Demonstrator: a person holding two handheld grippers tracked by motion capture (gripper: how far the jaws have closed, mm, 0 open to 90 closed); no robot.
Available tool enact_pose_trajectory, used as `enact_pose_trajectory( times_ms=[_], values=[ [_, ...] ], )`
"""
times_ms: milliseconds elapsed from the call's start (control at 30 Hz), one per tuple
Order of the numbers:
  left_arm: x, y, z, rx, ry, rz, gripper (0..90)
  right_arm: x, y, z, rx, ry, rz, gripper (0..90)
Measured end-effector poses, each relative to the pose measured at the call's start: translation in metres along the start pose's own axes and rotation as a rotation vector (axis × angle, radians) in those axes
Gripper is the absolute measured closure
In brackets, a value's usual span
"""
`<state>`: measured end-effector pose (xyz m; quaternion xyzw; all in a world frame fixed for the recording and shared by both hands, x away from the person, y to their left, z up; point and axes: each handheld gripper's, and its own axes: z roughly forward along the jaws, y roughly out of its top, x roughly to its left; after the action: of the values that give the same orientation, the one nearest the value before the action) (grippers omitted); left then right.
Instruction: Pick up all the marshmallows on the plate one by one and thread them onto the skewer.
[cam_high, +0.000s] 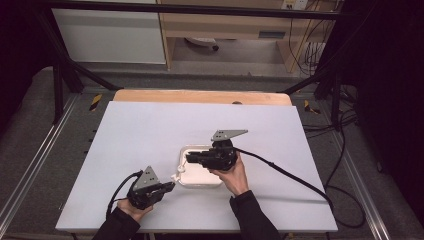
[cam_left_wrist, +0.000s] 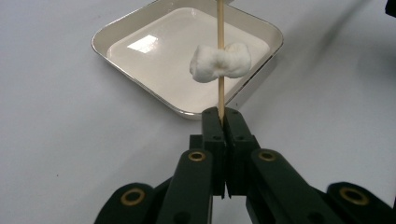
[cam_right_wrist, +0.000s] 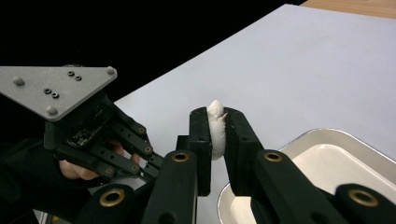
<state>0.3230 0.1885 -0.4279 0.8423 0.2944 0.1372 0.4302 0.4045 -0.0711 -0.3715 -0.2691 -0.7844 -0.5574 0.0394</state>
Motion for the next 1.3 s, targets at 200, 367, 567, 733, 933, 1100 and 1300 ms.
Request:
enact_pose_trajectory(
  times_ms=[200, 367, 567, 733, 933, 1100, 1300],
  values=[
    [0.0, 0.0, -0.001, -0.007, 0.004, -0.002, 89.1, 0.0, -0.003, 0.003, -0.008, 0.014, 0.003, 83.0],
    [0.001, 0.0, -0.001, -0.015, 0.001, -0.002, 89.1, 0.0, -0.005, 0.005, -0.013, 0.023, 0.003, 82.9],
    [0.001, 0.0, -0.001, -0.022, 0.0, -0.001, 89.0, 0.0, -0.005, 0.005, -0.006, 0.028, 0.002, 82.8],
    [0.0, 0.0, 0.0, -0.027, 0.007, 0.0, 89.0, 0.0, -0.007, 0.005, -0.007, 0.032, 0.007, 82.7],
    [0.0, -0.001, 0.001, -0.026, 0.004, 0.005, 89.0, 0.001, -0.009, 0.006, -0.009, 0.041, 0.009, 82.7],
    [0.001, -0.001, 0.001, -0.028, -0.003, -0.001, 89.0, -0.001, -0.012, 0.007, -0.008, 0.041, 0.013, 82.5],
    [0.0, 0.001, 0.003, -0.036, -0.008, -0.005, 88.9, -0.002, -0.012, 0.009, 0.001, 0.049, 0.025, 82.2]
  ],
)
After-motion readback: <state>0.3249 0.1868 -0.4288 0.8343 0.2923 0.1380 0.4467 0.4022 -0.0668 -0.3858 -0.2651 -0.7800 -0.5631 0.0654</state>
